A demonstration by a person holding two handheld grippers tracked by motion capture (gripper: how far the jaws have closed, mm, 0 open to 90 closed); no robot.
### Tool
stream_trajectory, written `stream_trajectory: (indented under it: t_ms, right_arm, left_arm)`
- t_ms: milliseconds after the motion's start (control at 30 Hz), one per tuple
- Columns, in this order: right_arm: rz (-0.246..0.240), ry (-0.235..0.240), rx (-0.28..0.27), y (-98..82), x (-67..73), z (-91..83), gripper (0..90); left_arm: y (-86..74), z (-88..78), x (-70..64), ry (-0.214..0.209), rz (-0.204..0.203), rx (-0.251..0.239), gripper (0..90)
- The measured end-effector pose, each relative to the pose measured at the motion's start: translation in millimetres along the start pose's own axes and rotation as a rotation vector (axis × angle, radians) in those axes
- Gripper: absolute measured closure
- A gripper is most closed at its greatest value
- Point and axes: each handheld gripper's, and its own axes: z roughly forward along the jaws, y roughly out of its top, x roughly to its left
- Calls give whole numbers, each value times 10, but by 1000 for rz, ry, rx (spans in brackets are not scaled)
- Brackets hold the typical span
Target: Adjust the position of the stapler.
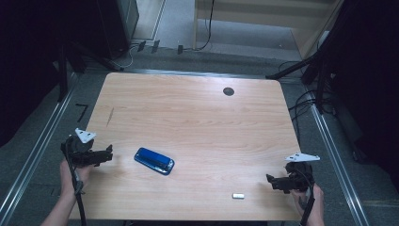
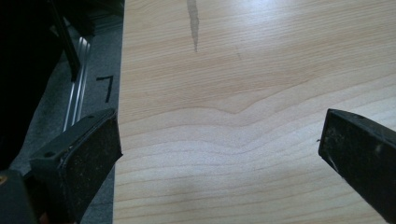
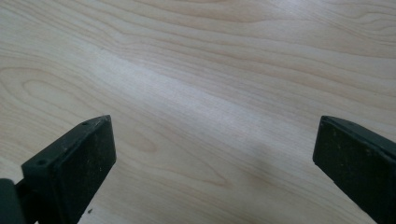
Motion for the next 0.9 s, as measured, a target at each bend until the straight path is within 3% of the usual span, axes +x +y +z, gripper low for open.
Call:
stream_trajectory:
  t_ms: [367, 667, 900]
  right_arm:
    - [-46, 23, 3, -11, 153, -72, 0]
    - [-61, 28, -10, -32, 233, -129, 0]
    - [-56, 20, -26, -55, 244, -179, 0]
  left_arm:
    - [50, 39, -55, -6, 17, 0, 1]
    - [164, 86, -139, -49, 17, -38, 1]
    - [226, 134, -114, -79, -2, -20, 3]
